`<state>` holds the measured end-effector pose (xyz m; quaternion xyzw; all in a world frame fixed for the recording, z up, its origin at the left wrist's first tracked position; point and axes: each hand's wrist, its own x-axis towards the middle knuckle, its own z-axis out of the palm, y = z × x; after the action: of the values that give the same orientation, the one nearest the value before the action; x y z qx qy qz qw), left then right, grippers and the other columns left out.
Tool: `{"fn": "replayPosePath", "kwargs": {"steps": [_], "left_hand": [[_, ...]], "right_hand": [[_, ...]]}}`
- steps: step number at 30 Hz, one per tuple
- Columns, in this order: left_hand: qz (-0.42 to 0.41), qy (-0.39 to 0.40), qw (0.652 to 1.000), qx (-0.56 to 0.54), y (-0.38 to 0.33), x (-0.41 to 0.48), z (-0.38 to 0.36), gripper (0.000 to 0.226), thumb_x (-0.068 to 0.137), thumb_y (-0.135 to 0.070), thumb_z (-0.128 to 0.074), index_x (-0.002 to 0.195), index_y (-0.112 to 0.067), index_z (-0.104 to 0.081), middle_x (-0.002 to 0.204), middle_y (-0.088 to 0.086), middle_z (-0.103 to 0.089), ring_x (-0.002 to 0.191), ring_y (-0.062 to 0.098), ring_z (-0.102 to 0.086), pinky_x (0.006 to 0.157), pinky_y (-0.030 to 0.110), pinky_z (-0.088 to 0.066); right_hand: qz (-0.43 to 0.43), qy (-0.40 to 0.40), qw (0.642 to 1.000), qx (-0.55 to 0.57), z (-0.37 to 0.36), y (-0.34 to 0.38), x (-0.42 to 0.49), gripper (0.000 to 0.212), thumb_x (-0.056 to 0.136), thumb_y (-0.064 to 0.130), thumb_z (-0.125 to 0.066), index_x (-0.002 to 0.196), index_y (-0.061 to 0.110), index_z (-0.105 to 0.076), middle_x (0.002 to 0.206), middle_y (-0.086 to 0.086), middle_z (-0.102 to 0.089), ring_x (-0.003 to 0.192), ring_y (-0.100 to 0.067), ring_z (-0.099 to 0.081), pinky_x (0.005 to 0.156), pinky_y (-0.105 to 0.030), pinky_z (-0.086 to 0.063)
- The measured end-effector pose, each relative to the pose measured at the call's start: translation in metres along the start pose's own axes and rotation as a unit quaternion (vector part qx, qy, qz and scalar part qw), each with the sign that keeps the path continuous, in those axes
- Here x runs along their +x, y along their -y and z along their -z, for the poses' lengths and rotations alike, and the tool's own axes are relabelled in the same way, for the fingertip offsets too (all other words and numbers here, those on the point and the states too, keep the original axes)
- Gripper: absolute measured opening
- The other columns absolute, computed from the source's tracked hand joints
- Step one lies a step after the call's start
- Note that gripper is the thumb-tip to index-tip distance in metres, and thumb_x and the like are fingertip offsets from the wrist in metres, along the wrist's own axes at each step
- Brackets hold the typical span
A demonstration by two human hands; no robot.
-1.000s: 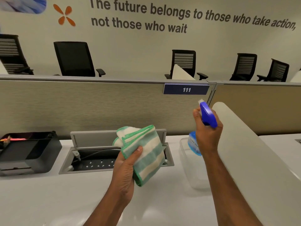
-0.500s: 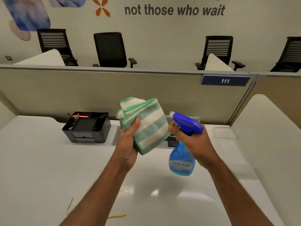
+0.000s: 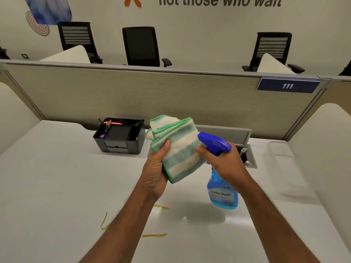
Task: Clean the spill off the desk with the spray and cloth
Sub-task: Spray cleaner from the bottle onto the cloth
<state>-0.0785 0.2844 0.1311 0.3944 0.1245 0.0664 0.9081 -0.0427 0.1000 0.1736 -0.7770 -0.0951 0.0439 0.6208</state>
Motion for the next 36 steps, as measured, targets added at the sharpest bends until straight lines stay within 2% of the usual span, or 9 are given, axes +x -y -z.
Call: {"fn": "replayPosePath", "kwargs": {"steps": [5, 8, 13, 18, 22, 27, 31, 34, 36], "left_hand": [[0.005, -0.026, 1.0, 0.001, 0.007, 0.0, 0.008, 0.037, 0.095, -0.025, -0.065, 0.132, -0.025, -0.064, 0.126, 0.006, -0.075, 0.113, 0.03, -0.072, 0.079, 0.044, -0.063], [0.001, -0.046, 0.999, 0.0, 0.006, 0.002, 0.01, 0.036, 0.098, -0.026, -0.063, 0.134, -0.026, -0.062, 0.126, 0.005, -0.075, 0.108, 0.027, -0.075, 0.076, 0.043, -0.065], [-0.007, -0.045, 0.998, -0.033, 0.0, 0.005, 0.008, 0.029, 0.095, -0.029, -0.064, 0.124, -0.028, -0.067, 0.118, 0.002, -0.079, 0.1, 0.022, -0.077, 0.073, 0.041, -0.065], [-0.008, -0.054, 0.997, -0.062, -0.001, 0.007, 0.012, 0.026, 0.096, -0.03, -0.064, 0.122, -0.027, -0.067, 0.119, 0.004, -0.078, 0.102, 0.024, -0.077, 0.075, 0.044, -0.065], [-0.005, -0.056, 0.994, -0.089, -0.001, 0.008, 0.015, 0.037, 0.098, -0.03, -0.063, 0.134, -0.022, -0.062, 0.128, 0.007, -0.074, 0.113, 0.028, -0.073, 0.084, 0.051, -0.063], [-0.01, -0.057, 0.993, -0.103, -0.001, 0.01, 0.015, 0.041, 0.097, -0.029, -0.064, 0.137, -0.022, -0.06, 0.131, 0.008, -0.073, 0.115, 0.029, -0.072, 0.089, 0.055, -0.061], [-0.014, -0.06, 0.993, -0.1, -0.001, 0.014, 0.01, 0.044, 0.097, -0.032, -0.063, 0.14, -0.023, -0.057, 0.133, 0.008, -0.071, 0.12, 0.03, -0.069, 0.098, 0.061, -0.055], [-0.017, -0.057, 0.993, -0.103, 0.003, 0.015, 0.007, 0.041, 0.099, -0.031, -0.061, 0.139, -0.024, -0.058, 0.132, 0.007, -0.072, 0.118, 0.03, -0.07, 0.093, 0.059, -0.059], [-0.016, -0.062, 0.992, -0.105, 0.004, 0.015, 0.006, 0.04, 0.099, -0.031, -0.061, 0.138, -0.024, -0.059, 0.131, 0.007, -0.073, 0.115, 0.03, -0.072, 0.087, 0.055, -0.062]], "right_hand": [[-0.017, 0.039, 0.999, -0.006, -0.009, -0.006, -0.008, 0.034, 0.071, 0.052, -0.076, 0.094, 0.03, -0.066, 0.069, 0.01, -0.07, 0.06, -0.004, -0.063, 0.052, -0.014, -0.053], [-0.021, 0.089, 0.996, -0.021, -0.017, -0.009, -0.014, 0.028, 0.075, 0.047, -0.075, 0.096, 0.033, -0.064, 0.068, 0.018, -0.069, 0.065, 0.0, -0.065, 0.053, -0.011, -0.051], [-0.003, 0.118, 0.992, -0.041, -0.021, -0.01, -0.015, 0.019, 0.085, 0.035, -0.075, 0.101, 0.032, -0.066, 0.086, 0.004, -0.071, 0.078, -0.013, -0.067, 0.062, -0.019, -0.055], [0.002, 0.134, 0.989, -0.065, -0.02, -0.01, -0.011, 0.031, 0.088, 0.031, -0.074, 0.115, 0.018, -0.066, 0.079, 0.009, -0.066, 0.061, 0.006, -0.061, 0.054, -0.011, -0.046], [0.02, 0.101, 0.993, -0.06, -0.014, -0.009, -0.004, 0.013, 0.087, 0.032, -0.075, 0.096, 0.027, -0.068, 0.064, 0.013, -0.062, 0.053, -0.001, -0.054, 0.051, -0.014, -0.044], [0.052, 0.044, 0.995, -0.078, -0.004, -0.008, 0.007, 0.013, 0.087, 0.035, -0.075, 0.081, 0.035, -0.064, 0.056, 0.017, -0.061, 0.053, -0.002, -0.053, 0.05, -0.013, -0.044], [0.066, 0.078, 0.992, -0.077, -0.003, -0.012, 0.005, 0.007, 0.087, 0.035, -0.074, 0.087, 0.038, -0.067, 0.065, 0.015, -0.067, 0.057, -0.007, -0.058, 0.05, -0.016, -0.047], [0.055, 0.087, 0.994, -0.044, -0.005, -0.014, 0.003, 0.013, 0.086, 0.034, -0.075, 0.097, 0.031, -0.069, 0.079, 0.005, -0.073, 0.07, -0.019, -0.065, 0.058, -0.027, -0.053], [0.049, 0.106, 0.993, -0.03, -0.007, -0.016, 0.002, 0.014, 0.086, 0.029, -0.076, 0.097, 0.029, -0.069, 0.075, 0.015, -0.071, 0.068, -0.006, -0.064, 0.057, -0.017, -0.05]]}}
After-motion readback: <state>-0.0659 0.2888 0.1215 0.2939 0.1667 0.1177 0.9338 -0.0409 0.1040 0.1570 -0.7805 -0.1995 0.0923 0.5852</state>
